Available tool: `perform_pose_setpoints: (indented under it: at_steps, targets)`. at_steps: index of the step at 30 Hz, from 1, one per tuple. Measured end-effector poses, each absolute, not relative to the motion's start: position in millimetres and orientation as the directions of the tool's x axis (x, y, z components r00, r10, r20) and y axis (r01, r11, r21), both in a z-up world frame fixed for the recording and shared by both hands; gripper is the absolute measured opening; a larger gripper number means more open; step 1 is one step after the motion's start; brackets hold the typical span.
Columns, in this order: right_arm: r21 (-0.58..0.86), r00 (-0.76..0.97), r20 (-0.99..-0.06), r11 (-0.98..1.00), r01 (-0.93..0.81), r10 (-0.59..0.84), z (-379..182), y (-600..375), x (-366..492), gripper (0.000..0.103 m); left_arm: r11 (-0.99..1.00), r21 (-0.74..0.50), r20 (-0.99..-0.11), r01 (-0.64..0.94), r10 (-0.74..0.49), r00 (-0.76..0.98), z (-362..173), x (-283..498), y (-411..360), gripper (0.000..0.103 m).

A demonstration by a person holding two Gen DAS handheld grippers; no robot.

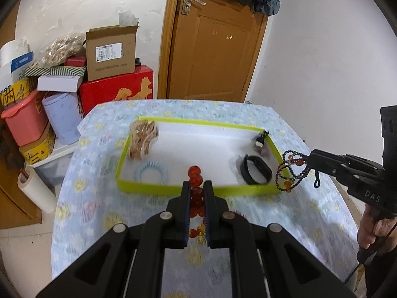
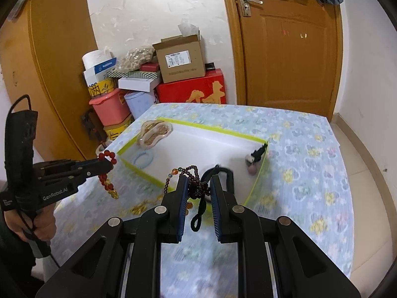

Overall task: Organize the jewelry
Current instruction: 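Carry the red bracelet and beaded necklace over the green tray, then lower both items into the tray and open both tools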

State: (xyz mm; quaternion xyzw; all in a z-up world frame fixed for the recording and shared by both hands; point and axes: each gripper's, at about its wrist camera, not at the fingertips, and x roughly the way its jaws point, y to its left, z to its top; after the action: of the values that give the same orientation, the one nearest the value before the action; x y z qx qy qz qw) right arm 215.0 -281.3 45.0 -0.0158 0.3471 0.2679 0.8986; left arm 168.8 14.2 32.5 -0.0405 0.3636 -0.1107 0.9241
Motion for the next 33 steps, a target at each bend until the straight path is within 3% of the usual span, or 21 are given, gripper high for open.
perform_pose_setpoints:
  at_steps: [21, 33]
  targets:
    - [0.132, 0.597, -0.694, 0.886, -0.445, 0.403, 1.7, -260.5, 343.5, 0.019, 0.982, -0.117, -0.716, 0.146, -0.185, 0.673, -3.1, 293.8, 15.0, 0.010]
    - [0.121, 0.546, -0.754, 0.894, -0.432, 0.366, -30.5, -257.9, 363.1, 0.022, 0.988, -0.104, -0.753, 0.117, -0.155, 0.640, -35.5, 318.3, 17.8, 0.010]
